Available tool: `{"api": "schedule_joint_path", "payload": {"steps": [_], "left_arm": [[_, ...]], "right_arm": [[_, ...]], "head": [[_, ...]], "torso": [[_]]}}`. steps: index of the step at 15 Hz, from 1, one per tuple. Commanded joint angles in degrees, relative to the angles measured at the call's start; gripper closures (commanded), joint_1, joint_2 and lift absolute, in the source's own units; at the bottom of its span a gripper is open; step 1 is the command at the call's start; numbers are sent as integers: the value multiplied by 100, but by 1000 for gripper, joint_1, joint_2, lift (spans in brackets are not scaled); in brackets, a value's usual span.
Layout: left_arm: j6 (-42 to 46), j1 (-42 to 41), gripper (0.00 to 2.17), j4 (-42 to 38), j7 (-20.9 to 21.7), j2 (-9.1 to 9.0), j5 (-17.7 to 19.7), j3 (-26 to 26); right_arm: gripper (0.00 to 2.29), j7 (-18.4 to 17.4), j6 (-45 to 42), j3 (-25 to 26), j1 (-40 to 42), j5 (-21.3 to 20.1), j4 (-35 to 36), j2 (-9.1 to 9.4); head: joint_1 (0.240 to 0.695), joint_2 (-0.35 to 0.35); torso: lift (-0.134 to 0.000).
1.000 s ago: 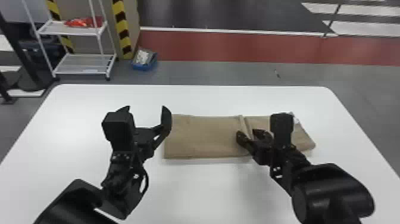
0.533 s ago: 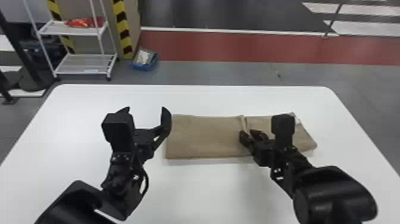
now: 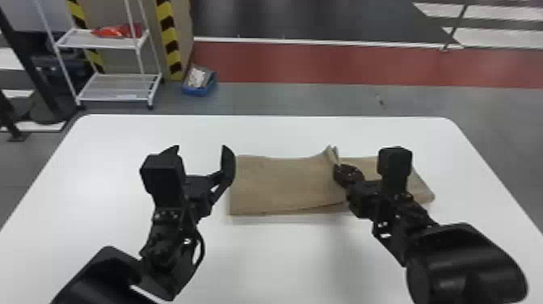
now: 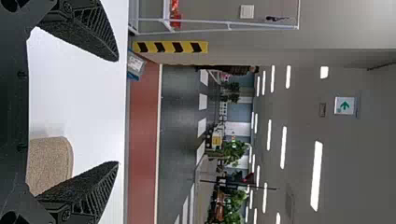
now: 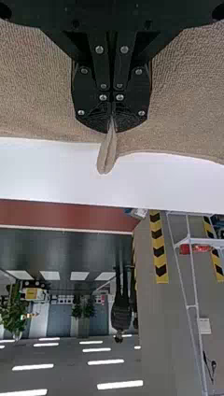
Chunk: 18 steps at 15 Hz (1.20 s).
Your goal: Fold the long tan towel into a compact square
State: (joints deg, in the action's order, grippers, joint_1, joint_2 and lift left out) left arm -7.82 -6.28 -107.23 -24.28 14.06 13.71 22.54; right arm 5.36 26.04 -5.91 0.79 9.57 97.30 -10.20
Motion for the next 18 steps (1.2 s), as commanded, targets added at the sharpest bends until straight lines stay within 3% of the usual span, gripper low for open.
{"api": "schedule_joint_path", "payload": {"steps": [1, 3, 5, 8, 10, 14, 16, 18], "left_arm": [[-5, -14, 107, -26, -6, 0, 0, -13], [-23, -14, 107, -26, -6, 0, 0, -13], [-23, -14, 107, -26, 3, 0, 0, 5], [-23, -14, 107, -26, -6, -17, -9, 31], [-58, -14, 107, -43, -15, -8, -18, 5], [-58, -40, 107, -52, -24, 0, -18, -48], [-58, -40, 107, -70, -15, 9, -9, -48], [-58, -22, 107, -43, -6, -8, -9, -39]], "right_arm": [[1325, 0, -269, 283, 211, 151, 299, 0], [1325, 0, -639, 626, 343, 458, 413, -9], [1325, 0, -814, 802, 299, 529, 52, -18], [1325, 27, -814, 564, 185, 432, -317, -18], [1325, 9, -1025, 644, 282, 537, -44, -18], [1325, 35, -1096, 1443, 616, 968, 536, -79], [1325, 97, -1096, 1566, 413, 994, -141, -211], [1325, 141, -1482, 1259, 167, 845, -835, -272]], "head": [[695, -57], [695, -74], [695, -95], [695, -126], [695, -121], [695, -134], [695, -164], [695, -193]], "torso": [[-124], [-124], [-124], [-124], [-124], [-124], [-124], [-124]]}}
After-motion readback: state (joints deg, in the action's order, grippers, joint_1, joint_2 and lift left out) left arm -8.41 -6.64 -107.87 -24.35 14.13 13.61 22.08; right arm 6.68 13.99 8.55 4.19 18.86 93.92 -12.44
